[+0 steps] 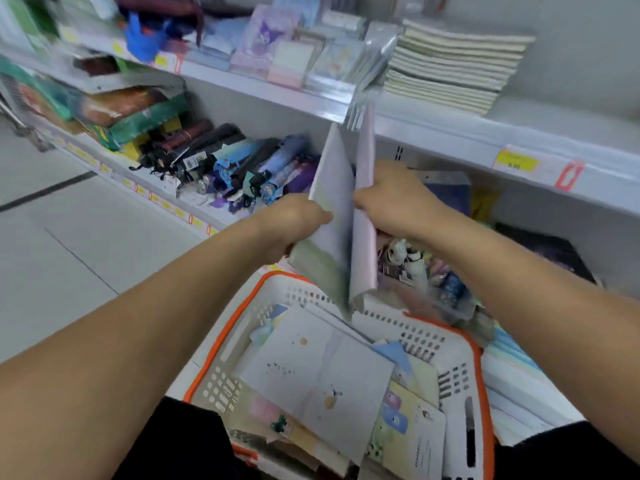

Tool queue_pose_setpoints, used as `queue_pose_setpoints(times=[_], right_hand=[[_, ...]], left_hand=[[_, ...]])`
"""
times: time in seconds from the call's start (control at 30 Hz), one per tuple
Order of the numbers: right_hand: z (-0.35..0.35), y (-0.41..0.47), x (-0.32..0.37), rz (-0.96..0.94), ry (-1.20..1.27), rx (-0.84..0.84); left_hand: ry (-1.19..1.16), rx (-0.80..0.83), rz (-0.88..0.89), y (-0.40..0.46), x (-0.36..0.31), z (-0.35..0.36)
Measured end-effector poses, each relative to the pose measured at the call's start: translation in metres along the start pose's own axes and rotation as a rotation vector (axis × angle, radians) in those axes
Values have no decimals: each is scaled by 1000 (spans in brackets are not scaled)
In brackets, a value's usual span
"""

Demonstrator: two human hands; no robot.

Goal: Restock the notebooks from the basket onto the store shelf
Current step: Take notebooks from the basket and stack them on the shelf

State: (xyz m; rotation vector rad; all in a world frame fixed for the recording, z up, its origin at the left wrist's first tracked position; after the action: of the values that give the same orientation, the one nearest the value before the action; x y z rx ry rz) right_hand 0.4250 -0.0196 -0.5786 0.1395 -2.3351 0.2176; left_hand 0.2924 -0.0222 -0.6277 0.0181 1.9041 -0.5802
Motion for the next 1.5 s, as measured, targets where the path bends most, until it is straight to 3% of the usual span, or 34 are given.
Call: queue_pose_setpoints(times=[0.13,0.27,0.43,0.57,0.7,0.77,0.8,0.87,0.93,1.0,1.1,1.2,1.27,1.37,1.5], right_hand=[[-1,4,1,25,176,-63],[-4,-8,-6,-47,154,-22],[5,-15,-14,-87,278,113],[9,-20,-25,-53,589,249],[-44,-23,-61,76,190,-127],[-40,-31,-81,175,380,-77],[-24,-34,-83,182,561,41],[6,-40,-73,129,912,283],[16,-43,-57,32,1128,328],[11,-41,-44,-77,1143,237],[-12,-41,-30,-205,968,-7],[-37,-42,-24,-266,822,-154],[-46,-41,-26,-233,849,-113],[-43,-47,-28,-137,967,119],[-86,-55,-30,-195,988,-84]], left_hand=[[-82,-27,84,0,-14,33],[-164,1,159,-3,-23,43],[-178,145,153,-6,-25,49],[-314,163,165,-13,-20,39],[-469,126,180,-18,-19,4],[-511,84,209,-20,-17,-18],[-528,58,226,-21,-16,-28],[-562,8,241,-22,-12,-45],[-560,-36,262,-24,-13,-56],[-518,-83,304,-25,-18,-65],[-394,-151,396,-25,-30,-71],[-318,-85,484,-22,-45,-59],[-291,-72,528,-19,-56,-53],[-267,-148,610,-17,-72,-49],[-420,-116,659,-9,-100,-35]])
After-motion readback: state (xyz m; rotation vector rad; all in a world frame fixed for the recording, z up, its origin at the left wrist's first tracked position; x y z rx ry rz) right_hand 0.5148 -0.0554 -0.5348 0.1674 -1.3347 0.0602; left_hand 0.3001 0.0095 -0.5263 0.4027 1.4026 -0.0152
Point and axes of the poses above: each hand's wrist, its own y-axis towards the middle knuckle, its own z-axis out of the palm, x = y × z, the point moved 9 cm from there along y, towards the middle knuckle, and after that the axes turned 11 degrees about x, right-handed, at the moved point
